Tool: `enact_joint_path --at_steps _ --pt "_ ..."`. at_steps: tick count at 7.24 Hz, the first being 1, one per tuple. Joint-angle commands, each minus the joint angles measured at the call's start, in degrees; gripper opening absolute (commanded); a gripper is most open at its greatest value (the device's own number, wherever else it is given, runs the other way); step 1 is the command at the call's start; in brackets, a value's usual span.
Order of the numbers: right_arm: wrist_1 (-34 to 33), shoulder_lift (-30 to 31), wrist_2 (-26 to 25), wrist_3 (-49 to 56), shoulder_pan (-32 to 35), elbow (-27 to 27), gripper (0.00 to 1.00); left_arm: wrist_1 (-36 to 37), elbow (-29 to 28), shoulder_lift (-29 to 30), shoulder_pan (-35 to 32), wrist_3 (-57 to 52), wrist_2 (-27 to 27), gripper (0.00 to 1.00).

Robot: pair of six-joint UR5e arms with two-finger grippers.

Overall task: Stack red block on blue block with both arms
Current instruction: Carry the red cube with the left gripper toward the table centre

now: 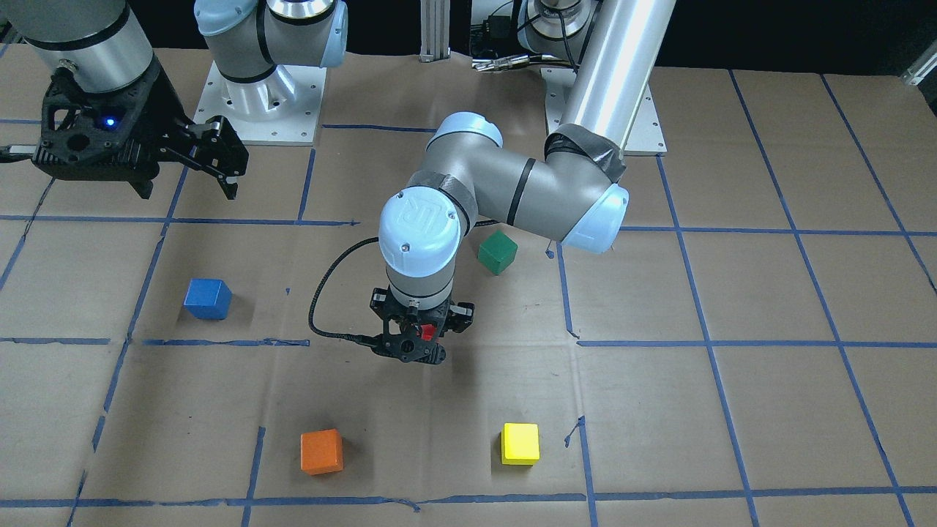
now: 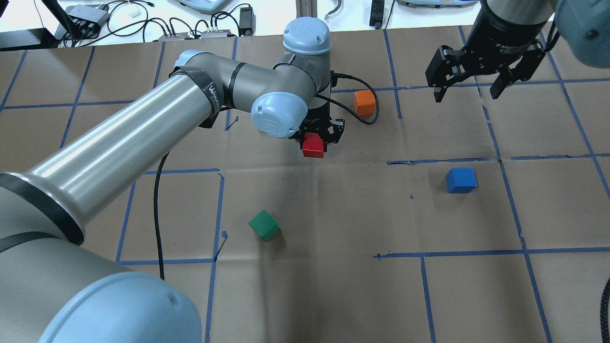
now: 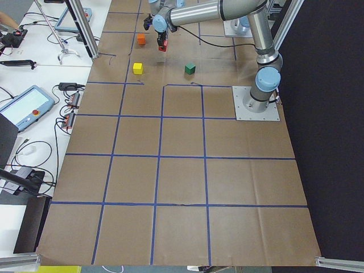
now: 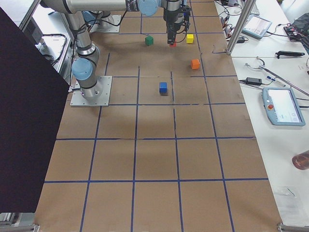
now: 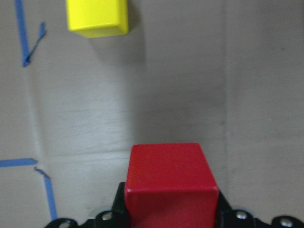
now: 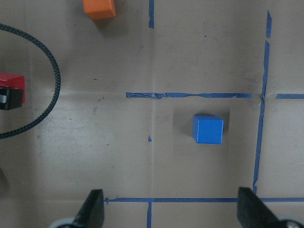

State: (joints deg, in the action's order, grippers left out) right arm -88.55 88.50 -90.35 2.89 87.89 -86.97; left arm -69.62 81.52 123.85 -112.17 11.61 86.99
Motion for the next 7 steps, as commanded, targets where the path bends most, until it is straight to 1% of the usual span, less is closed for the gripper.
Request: enact_joint_path --at_steps 1,4,5,7 --pt "0.05 0.0 0.0 -0.08 0.0 -0.04 1.0 3.34 0.13 3.06 -0.06 -2.47 -1.03 0.2" --pt "0.05 0.0 0.0 0.01 0.0 0.05 1.0 1.87 1.8 3.33 -0.06 -1.24 -0.95 0.2" --pt "-0.04 0.0 0.0 0.01 0.0 0.05 1.0 1.77 1.8 3.5 -0.06 -1.24 -1.03 0.23" --pt "0.05 0.0 0.0 0.01 0.0 -0.04 1.0 1.33 1.8 3.16 -0.06 -1.15 -1.3 0.25"
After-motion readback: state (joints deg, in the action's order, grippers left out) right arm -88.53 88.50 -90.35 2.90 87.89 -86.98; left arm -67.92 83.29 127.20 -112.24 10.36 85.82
